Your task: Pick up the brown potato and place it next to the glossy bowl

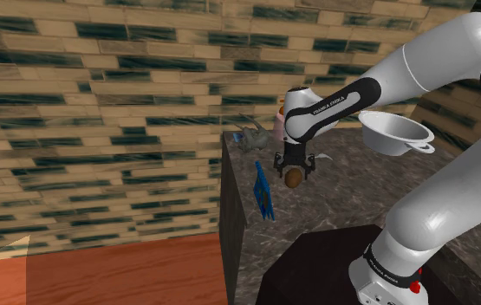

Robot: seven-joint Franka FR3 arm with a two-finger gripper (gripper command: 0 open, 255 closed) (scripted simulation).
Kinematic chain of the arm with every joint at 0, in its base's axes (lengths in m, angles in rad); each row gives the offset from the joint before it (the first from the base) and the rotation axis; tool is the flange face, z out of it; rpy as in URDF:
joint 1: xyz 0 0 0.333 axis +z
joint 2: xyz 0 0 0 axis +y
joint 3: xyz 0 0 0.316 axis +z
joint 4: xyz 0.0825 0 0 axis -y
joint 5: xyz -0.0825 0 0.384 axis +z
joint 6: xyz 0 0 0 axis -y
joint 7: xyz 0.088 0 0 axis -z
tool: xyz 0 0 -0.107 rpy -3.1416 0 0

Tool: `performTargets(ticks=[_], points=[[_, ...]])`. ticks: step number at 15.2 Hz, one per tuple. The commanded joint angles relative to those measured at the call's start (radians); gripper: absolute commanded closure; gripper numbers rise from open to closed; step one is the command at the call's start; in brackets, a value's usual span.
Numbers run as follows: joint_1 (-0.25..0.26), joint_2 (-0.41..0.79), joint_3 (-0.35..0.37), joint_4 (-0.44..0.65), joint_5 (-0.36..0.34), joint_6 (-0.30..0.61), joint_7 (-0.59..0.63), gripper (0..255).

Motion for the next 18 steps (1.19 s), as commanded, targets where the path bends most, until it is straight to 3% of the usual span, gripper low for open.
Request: performTargets(ticks=[1, 3, 4, 13, 18], points=[[0.000, 0.000, 0.000, 0.000, 0.000, 0.001, 0.000, 0], [0.000, 0.000, 0.000, 0.000, 0.000, 0.000, 0.000, 0], [0.000, 0.000, 0.000, 0.000, 0.000, 0.000, 0.000, 255], [0.000, 0.000, 0.000, 0.000, 0.000, 0.001, 0.000, 255], [0.002, -0.050, -0.003, 0.028, 0.008, -0.077, -0.008, 255]])
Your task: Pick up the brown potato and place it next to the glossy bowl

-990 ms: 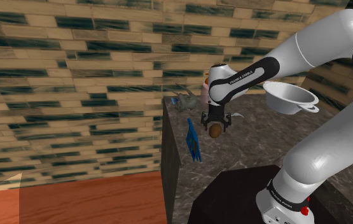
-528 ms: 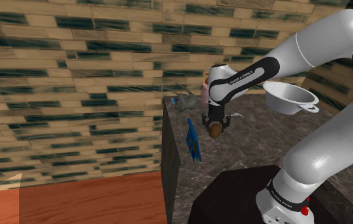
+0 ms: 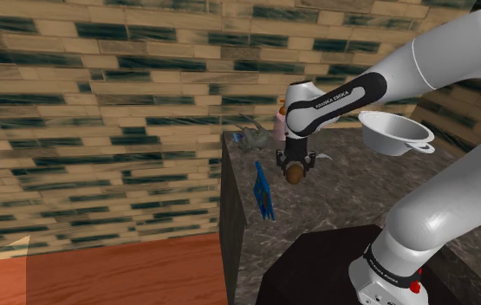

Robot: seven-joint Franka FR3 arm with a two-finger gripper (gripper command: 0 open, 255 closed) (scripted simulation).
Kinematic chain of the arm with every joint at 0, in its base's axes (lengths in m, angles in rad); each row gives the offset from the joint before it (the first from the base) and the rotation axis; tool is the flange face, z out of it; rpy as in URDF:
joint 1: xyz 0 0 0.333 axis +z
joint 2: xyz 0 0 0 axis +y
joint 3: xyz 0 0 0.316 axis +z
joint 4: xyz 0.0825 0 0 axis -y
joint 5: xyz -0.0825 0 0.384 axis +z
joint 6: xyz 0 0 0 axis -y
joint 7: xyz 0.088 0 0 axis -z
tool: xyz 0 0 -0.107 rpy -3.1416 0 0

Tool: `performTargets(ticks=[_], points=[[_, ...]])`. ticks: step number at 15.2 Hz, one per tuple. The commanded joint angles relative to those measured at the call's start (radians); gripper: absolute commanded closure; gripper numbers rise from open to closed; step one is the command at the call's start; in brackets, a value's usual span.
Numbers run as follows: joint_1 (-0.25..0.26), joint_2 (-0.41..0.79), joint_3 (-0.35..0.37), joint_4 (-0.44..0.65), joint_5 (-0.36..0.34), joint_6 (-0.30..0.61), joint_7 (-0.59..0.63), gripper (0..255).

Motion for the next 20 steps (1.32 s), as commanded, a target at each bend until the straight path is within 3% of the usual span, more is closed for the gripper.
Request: performTargets(ticks=[1, 20], points=[[0.001, -0.021, -0.001, 0.013, 0.003, -0.034, -0.003, 255], [0.004, -0.143, -0.014, 0.173, 0.013, -0.315, -0.022, 255]])
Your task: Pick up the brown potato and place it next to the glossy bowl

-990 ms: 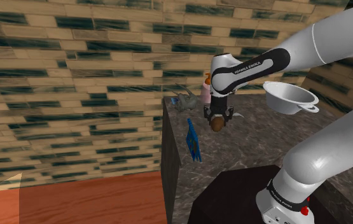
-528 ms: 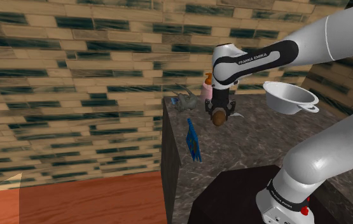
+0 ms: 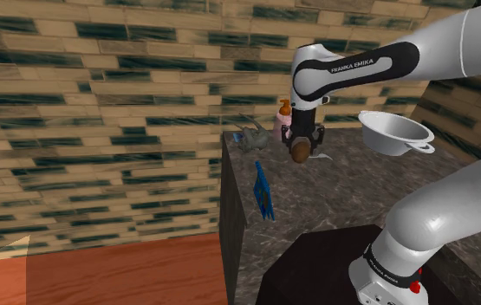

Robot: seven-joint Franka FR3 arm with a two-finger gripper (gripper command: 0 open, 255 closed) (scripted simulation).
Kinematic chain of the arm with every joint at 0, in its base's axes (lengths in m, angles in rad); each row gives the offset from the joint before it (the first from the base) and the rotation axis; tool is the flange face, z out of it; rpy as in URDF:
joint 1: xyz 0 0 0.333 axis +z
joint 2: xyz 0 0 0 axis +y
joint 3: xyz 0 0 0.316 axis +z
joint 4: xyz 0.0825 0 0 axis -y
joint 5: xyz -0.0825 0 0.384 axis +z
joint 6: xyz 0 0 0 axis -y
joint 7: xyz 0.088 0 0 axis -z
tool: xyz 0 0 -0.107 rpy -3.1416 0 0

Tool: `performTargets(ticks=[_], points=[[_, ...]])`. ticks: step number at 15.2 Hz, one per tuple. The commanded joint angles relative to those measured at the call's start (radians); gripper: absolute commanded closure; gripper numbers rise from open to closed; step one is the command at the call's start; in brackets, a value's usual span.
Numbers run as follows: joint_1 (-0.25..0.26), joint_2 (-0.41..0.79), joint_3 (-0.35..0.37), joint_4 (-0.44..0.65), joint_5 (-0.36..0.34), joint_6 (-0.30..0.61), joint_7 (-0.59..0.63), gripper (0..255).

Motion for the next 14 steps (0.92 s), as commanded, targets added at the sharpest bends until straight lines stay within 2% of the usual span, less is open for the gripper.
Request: performTargets(ticks=[1, 11, 14], points=[[-0.001, -0.006, -0.002, 0.025, -0.001, -0.032, -0.003, 255], [-0.002, -0.029, -0.008, 0.133, -0.002, -0.162, -0.008, 255], [-0.016, -0.133, -0.045, 0.045, -0.016, -0.176, -0.058, 255]])
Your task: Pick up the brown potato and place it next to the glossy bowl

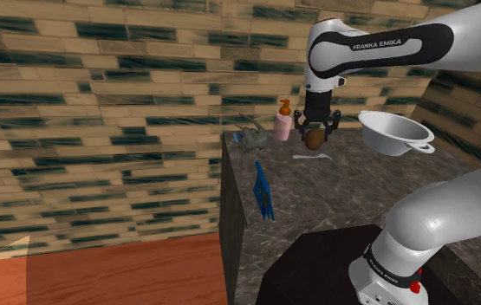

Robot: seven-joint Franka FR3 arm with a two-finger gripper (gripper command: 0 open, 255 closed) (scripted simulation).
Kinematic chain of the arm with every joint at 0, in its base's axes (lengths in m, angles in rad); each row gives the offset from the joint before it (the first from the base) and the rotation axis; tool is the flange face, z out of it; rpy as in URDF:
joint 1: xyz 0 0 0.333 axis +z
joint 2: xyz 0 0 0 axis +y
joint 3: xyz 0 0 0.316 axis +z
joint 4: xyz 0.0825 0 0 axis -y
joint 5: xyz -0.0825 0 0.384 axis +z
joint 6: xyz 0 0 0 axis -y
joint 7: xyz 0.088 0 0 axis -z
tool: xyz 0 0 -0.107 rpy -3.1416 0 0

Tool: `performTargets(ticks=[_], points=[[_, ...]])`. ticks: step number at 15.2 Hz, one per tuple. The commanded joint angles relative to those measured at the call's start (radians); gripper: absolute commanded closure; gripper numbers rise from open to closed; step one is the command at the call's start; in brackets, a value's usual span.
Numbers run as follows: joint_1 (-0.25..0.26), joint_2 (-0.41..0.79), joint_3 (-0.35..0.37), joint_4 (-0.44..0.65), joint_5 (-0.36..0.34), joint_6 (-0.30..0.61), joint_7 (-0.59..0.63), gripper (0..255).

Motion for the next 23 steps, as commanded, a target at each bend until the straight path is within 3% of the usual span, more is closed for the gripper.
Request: performTargets(ticks=[1, 12, 23], points=[[-0.007, -0.060, -0.020, -0.049, -0.009, -0.010, -0.026, 255], [-0.096, -0.416, -0.189, -0.276, -0.154, -0.125, -0.225, 255], [-0.243, -0.680, -0.413, -0.358, -0.410, -0.263, -0.481, 255]])
